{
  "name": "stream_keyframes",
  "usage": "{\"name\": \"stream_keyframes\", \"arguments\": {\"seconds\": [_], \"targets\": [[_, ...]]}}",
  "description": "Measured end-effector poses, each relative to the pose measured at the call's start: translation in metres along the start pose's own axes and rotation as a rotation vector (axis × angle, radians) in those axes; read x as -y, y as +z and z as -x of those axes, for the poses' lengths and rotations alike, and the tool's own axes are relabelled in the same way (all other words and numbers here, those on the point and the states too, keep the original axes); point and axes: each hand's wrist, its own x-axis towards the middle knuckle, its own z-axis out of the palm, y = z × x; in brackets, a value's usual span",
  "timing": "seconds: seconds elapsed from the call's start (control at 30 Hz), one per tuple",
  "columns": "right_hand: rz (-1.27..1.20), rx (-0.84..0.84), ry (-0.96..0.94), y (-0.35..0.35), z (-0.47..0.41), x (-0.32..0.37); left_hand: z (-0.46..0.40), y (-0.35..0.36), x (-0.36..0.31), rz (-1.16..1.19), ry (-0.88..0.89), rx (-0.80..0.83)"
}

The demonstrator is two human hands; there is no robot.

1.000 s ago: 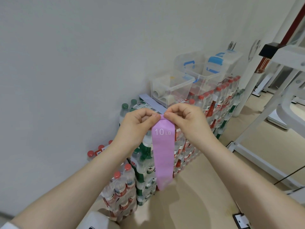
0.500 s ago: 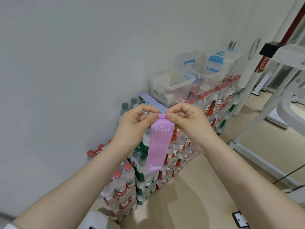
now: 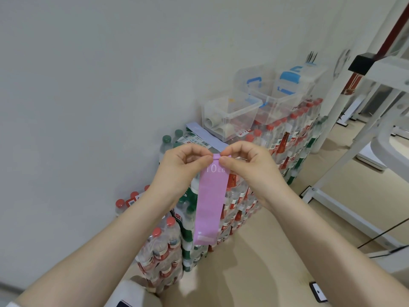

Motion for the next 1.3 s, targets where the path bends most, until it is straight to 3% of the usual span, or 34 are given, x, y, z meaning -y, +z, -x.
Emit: {"name": "stream_keyframes", "arguments": {"seconds": [0.23,0.43,0.73,1.13,1.3], "targets": [[-0.101,0.025,0.069,0.0033,0.0015,-0.0034,-0.0033,-0.0025,-0.0005,-0.096,0.015,-0.016],[-0.025,0.004,0.008,0.0022,-0.0002,-0.0034,-0.0035,-0.0057,0.0013,-0.162,0.027,0.017],[0.054,-0.041,-0.022,0.0031,0.0007,-0.0071,-0.0045,-0.0037,0.0041,-0.016,-0.118,0.031],[0.063,0.002,-0.002,0.0052,0.001,-0.0056,-0.0049,-0.0068,0.0033,-0.126,-0.026,0.01],[0.063,-0.045,-0.04,0.0052,0.0017,-0.0056,-0.0028,-0.0028,0.0051,0.049,-0.153,0.029]]}}
